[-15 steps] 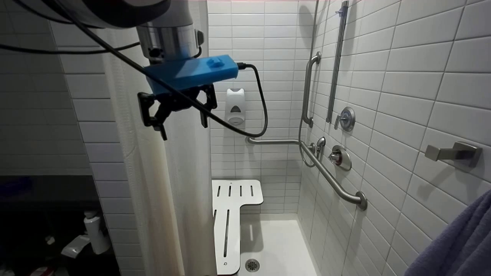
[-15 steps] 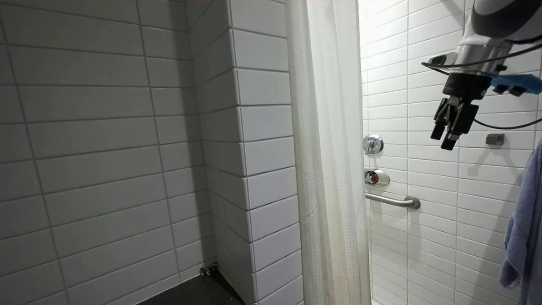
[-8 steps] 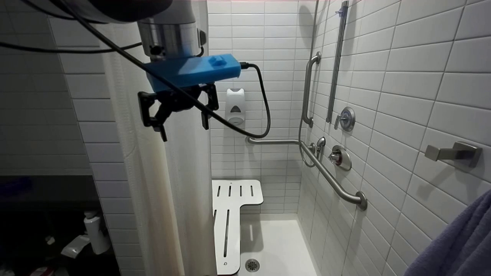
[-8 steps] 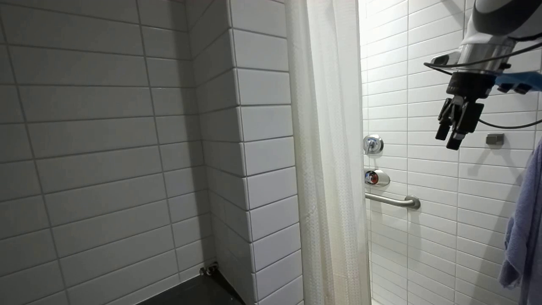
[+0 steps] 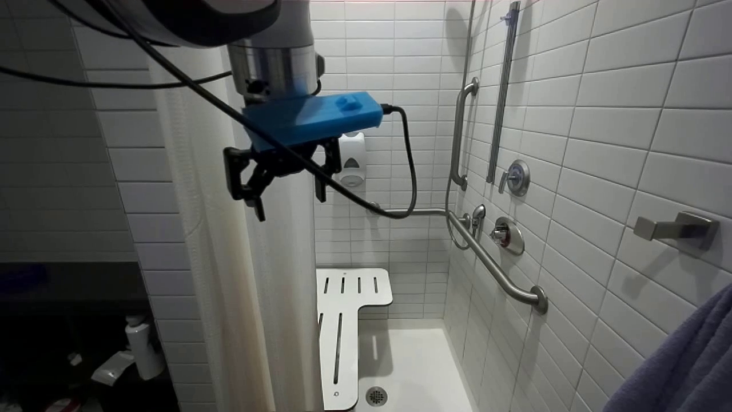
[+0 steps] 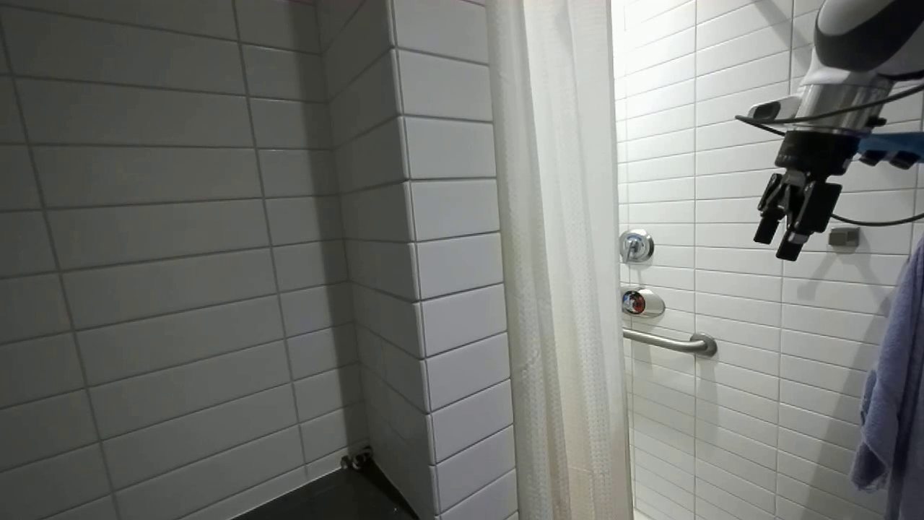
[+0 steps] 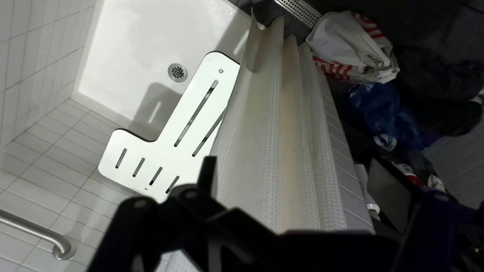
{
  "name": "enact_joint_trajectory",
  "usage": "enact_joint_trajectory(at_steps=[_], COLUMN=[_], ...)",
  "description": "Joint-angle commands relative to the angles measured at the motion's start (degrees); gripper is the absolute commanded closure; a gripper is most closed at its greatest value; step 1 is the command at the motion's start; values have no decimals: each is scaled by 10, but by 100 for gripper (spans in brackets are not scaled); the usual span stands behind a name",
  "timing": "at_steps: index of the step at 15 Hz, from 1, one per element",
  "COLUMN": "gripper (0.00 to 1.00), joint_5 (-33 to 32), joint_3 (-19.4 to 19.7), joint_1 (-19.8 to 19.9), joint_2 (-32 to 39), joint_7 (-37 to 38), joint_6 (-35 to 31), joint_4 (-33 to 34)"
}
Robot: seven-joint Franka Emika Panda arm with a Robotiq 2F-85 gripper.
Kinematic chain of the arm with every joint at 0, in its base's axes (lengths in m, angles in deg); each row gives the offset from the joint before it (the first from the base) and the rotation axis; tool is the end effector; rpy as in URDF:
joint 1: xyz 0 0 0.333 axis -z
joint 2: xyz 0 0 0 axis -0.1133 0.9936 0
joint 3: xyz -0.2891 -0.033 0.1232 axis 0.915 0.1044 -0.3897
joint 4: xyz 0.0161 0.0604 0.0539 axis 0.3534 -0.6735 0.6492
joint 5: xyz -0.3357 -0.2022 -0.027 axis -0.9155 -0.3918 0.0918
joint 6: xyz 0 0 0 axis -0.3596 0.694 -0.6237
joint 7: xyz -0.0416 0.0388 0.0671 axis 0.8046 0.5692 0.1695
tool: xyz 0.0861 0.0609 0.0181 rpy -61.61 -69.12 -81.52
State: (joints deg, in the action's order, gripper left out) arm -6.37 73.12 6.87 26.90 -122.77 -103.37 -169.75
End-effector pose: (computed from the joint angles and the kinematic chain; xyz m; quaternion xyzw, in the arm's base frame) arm 0.3264 -0.1996 0.4938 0.9175 0.3685 0.1482 0.0187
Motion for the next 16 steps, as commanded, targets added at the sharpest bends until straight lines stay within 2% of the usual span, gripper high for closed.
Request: enact_joint_trajectory(at_steps=[1, 4, 7, 12, 16], gripper=[0, 0, 0, 0, 0], joint_5=[34, 82, 134, 193, 215], joint_3=[46, 77, 82, 53, 22], joint_1=[-16, -37, -42, -16, 24], joint_2=[79, 142, 199, 275, 315], joint_7=[-120, -223, -303, -416, -463], joint_6=[-1, 22, 49, 107, 132], joint_4=[92, 175, 236, 309, 349])
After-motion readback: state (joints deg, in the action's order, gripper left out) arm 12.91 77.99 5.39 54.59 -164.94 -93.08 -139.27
